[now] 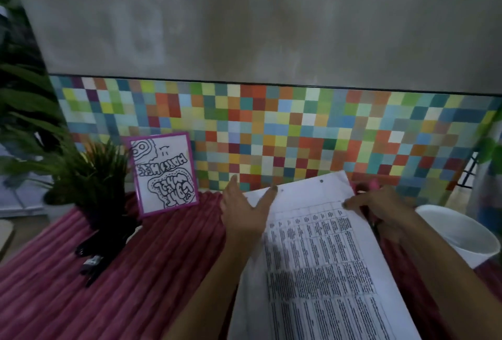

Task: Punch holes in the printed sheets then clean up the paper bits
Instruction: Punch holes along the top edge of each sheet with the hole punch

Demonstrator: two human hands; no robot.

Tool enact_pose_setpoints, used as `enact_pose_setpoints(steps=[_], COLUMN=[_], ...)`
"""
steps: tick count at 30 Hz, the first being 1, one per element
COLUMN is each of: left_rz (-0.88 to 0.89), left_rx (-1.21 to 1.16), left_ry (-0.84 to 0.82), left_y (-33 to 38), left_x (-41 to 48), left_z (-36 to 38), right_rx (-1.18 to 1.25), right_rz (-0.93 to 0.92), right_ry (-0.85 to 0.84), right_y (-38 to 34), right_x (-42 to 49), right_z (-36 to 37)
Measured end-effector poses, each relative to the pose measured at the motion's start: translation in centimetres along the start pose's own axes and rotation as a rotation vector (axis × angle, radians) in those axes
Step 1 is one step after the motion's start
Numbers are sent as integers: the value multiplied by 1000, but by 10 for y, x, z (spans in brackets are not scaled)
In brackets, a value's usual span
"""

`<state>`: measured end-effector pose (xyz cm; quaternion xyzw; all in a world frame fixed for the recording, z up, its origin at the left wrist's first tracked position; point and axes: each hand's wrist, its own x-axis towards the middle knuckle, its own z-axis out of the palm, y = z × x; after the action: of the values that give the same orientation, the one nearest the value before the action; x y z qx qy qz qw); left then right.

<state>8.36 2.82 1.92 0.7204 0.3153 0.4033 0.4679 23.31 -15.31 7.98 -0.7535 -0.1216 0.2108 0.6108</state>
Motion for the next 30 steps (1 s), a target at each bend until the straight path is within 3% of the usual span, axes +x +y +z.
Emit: enact_pose_setpoints(steps=[2, 5, 9, 13, 18, 24, 30], left_rz=[-209, -361, -319, -237, -246, -306, -229], left_rx=[-363, -304, -245, -246, 193, 754, 930], left_ry=[-52, -216, -344, -338, -344, -389, -331], left_y=[-14, -19, -9, -2, -21, -51, -59], left_x=[-6, -21, -42, -23, 3, 5, 2], left_z=[-11, -25, -46, -108, -189, -213, -203], right_rx=[63, 122, 130, -15, -374, -705, -915], right_rz=[55, 82, 89, 57, -82, -101, -98], right_ry=[-8, -11, -53, -70, -133, -257, -212], right_y=[-3, -9, -22, -36, -37, -13, 5], right_x=[-1, -1, -9, -22, -45, -43, -41], right_z=[-1, -1, 13, 55, 139, 216, 236])
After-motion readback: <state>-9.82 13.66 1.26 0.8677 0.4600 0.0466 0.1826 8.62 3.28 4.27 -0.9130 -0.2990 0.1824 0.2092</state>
